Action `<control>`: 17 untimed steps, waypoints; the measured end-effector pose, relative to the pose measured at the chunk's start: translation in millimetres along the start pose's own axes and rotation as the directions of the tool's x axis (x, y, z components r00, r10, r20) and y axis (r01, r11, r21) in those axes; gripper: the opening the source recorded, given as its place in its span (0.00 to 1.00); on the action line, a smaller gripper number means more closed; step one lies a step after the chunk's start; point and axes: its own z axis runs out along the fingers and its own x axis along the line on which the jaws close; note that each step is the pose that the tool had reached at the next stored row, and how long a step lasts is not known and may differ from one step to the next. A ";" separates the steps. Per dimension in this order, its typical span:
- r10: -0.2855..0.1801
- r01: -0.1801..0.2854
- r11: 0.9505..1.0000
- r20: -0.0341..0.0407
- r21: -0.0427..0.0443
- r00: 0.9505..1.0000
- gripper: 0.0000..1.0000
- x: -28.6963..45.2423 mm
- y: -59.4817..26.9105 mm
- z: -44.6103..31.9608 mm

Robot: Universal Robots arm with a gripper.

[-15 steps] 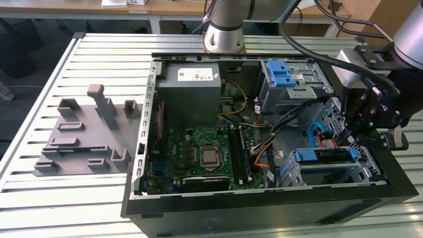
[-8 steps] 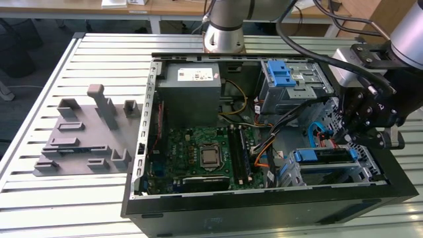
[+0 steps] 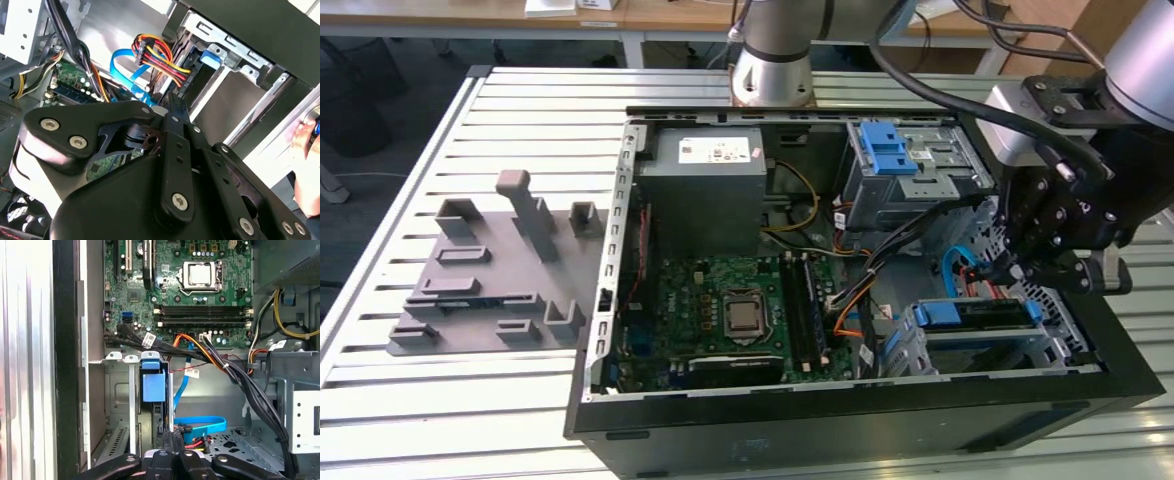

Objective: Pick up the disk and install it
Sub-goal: 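Insert the second disk wire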

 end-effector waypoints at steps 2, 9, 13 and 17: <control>0.000 0.000 1.000 0.002 0.000 1.000 0.11 0.0 2.4 -0.5; 0.000 0.000 1.000 0.008 0.000 1.000 0.11 0.3 12.1 -3.3; 0.000 0.000 1.000 0.010 0.000 1.000 0.11 0.0 12.1 -6.4; 0.000 0.000 1.000 0.011 0.000 1.000 0.11 0.0 12.1 -9.8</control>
